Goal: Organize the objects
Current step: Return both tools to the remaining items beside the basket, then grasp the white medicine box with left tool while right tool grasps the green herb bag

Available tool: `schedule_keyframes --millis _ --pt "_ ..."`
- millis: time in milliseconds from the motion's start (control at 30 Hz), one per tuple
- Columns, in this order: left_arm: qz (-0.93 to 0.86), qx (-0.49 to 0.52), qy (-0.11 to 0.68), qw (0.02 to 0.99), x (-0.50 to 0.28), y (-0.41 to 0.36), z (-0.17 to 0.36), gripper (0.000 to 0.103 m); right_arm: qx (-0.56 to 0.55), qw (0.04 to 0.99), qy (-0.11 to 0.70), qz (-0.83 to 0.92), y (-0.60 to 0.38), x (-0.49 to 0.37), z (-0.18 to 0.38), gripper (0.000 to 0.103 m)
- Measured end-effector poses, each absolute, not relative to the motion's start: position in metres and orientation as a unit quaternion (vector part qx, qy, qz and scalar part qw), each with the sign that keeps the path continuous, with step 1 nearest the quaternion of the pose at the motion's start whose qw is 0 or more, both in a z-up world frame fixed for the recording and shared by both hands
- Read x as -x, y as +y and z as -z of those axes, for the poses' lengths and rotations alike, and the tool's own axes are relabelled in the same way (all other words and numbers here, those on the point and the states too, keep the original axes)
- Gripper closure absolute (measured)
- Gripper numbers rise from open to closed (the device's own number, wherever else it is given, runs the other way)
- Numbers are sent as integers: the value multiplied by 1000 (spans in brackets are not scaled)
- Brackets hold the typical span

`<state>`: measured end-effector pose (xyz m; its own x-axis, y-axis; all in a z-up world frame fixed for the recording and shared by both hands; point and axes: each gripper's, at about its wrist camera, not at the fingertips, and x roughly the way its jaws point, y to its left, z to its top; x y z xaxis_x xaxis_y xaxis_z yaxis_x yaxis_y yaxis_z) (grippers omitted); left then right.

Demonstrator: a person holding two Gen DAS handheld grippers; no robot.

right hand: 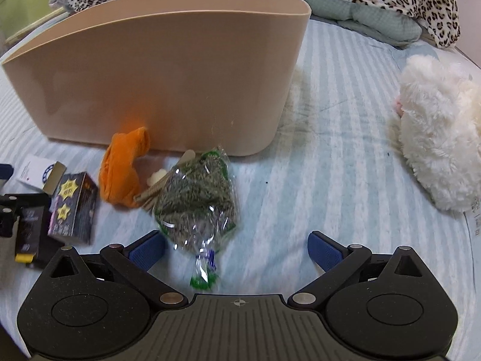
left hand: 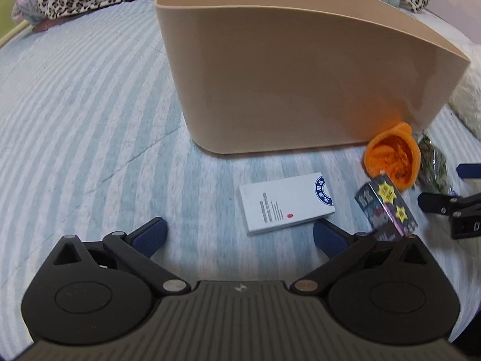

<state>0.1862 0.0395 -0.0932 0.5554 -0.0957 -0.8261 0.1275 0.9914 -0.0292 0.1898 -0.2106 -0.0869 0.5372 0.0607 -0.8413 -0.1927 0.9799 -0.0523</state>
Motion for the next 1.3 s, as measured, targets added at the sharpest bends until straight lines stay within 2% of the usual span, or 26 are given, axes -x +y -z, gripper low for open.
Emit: schedule_keyframes --millis 233,567,600,633,700,767,800,867,900,967,1067,1300 --pt "51 0 453 890 -194 35 92 0 56 873 477 -80 -211 -196 92 0" --pt "76 -32 422 903 -196 18 91 1 52 870 481 -93 -211 -197 92 0" --pt "77 -30 420 904 -196 18 91 2 53 872 478 -93 -211 -196 92 0" --pt "78 -27 417 905 -196 18 91 14 56 873 475 -94 -211 -195 91 0" --pt "78 -27 412 907 -194 18 88 25 62 877 467 -96 -208 -191 91 1" --pt "77 -28 412 907 -197 20 86 41 63 879 462 -101 -207 -189 89 11" --pt "76 -28 413 907 -197 21 85 42 63 880 459 -105 -206 -187 87 15" --pt "73 -23 415 907 -192 25 83 43 63 881 455 -108 -204 -186 83 30" --pt "70 -22 414 907 -190 26 83 54 61 883 453 -109 -204 -183 81 35" --pt "68 -27 417 906 -183 25 84 63 57 884 451 -113 -203 -182 77 54" --pt "66 -28 423 903 -178 27 83 71 56 884 449 -116 -202 -177 72 59" --pt "54 -13 428 902 -172 37 78 71 42 889 442 -113 -213 -161 56 61"
